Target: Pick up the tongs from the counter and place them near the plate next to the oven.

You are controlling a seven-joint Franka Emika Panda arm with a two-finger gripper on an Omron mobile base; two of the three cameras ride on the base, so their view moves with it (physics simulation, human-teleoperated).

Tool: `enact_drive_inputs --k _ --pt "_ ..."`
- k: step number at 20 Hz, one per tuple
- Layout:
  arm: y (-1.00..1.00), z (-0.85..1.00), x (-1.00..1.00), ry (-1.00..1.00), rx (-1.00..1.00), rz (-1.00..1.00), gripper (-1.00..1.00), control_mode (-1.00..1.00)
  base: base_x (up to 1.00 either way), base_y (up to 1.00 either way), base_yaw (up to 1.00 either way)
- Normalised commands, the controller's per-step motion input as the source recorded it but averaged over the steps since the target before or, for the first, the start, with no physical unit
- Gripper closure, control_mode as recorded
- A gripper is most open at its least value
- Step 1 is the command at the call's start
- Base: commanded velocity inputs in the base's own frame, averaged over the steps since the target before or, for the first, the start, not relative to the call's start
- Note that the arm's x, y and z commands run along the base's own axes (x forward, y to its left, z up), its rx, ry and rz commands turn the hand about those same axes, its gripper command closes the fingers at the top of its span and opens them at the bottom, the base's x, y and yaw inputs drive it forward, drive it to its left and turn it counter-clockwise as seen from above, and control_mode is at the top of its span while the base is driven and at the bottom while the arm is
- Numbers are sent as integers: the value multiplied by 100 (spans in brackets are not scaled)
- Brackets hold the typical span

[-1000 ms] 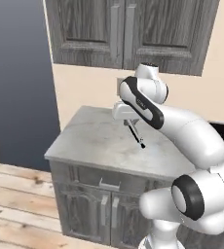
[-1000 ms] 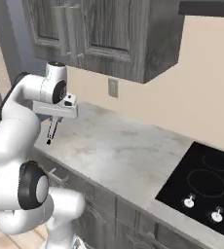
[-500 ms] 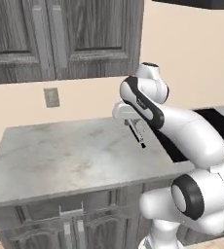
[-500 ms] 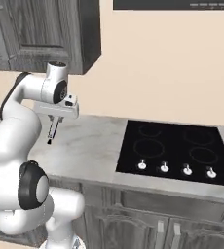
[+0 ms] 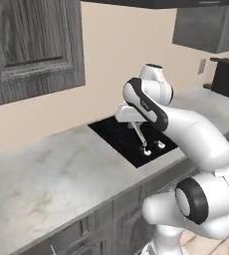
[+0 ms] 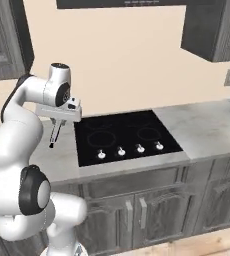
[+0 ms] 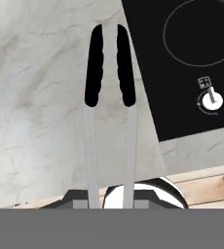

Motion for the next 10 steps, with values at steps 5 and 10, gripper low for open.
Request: enact_drive_inputs --k 5,10 --pt "0 0 0 0 0 0 100 100 0 -17 -62" --pt "0 0 0 0 0 0 100 100 2 -20 -61"
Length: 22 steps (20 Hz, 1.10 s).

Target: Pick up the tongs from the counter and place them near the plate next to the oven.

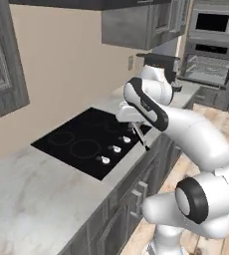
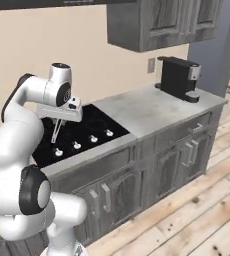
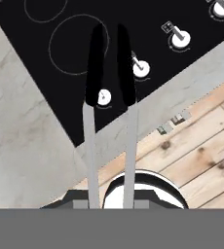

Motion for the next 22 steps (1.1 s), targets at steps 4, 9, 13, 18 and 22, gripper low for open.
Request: enact_drive_inputs --k 4,9,13,18,22 --pt "0 0 0 0 0 0 100 100 19 -29 -59" --pt "0 0 0 0 0 0 100 100 34 -28 -59" --pt "0 0 0 0 0 0 100 100 51 -13 -59" --pt "0 0 0 0 0 0 100 100 74 -1 -56" --pt "0 0 0 0 0 0 100 100 94 0 -51"
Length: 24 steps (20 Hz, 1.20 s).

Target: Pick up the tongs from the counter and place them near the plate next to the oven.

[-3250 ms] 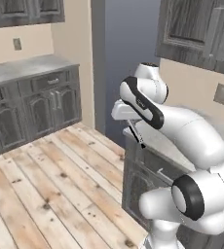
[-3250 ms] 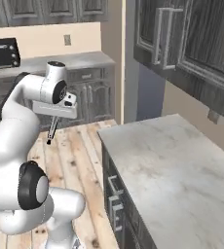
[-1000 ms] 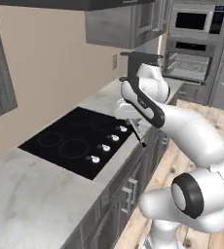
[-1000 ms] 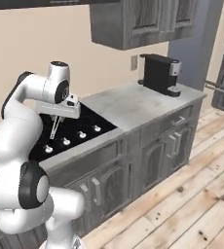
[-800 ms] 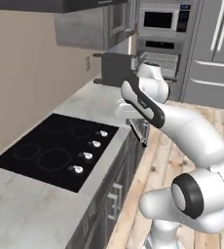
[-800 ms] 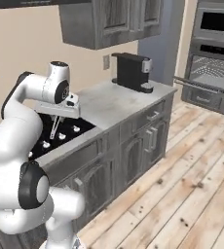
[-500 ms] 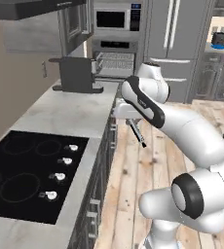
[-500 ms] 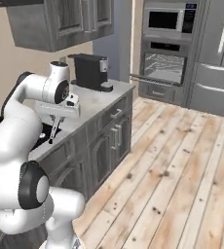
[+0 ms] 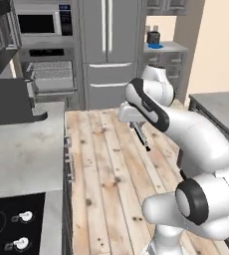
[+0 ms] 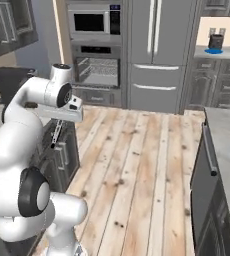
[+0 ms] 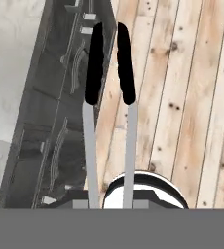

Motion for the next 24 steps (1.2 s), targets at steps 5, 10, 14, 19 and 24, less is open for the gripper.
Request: enact_drive_inputs --k 5,10,14,19,24 --pt "0 0 0 0 0 0 100 100 100 2 -48" --pt "0 0 0 0 0 0 100 100 100 22 -46" --pt "0 0 0 0 0 0 100 100 100 37 -43" --pt "0 0 0 0 0 0 100 100 100 45 -39" --pt "0 0 0 0 0 0 100 100 100 51 -36"
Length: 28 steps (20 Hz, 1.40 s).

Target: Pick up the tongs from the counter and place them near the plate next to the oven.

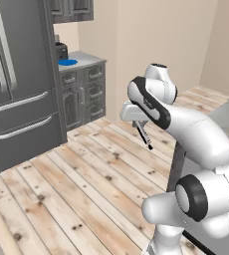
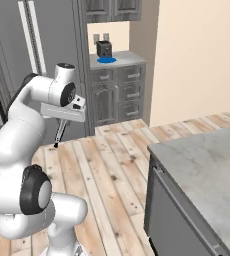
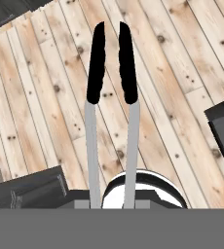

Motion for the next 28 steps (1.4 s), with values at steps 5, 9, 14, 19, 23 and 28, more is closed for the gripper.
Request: enact_drive_inputs --k 5,9,14,19,23,28 --pt "0 0 0 0 0 0 100 100 100 57 -30" --pt "0 0 0 0 0 0 100 100 100 42 -22" --pt "0 0 0 0 0 0 100 100 100 37 -17" --pt "0 0 0 0 0 0 100 100 100 29 -13" --pt "0 0 0 0 0 0 100 100 100 4 -3" --pt "0 0 0 0 0 0 100 100 100 0 0"
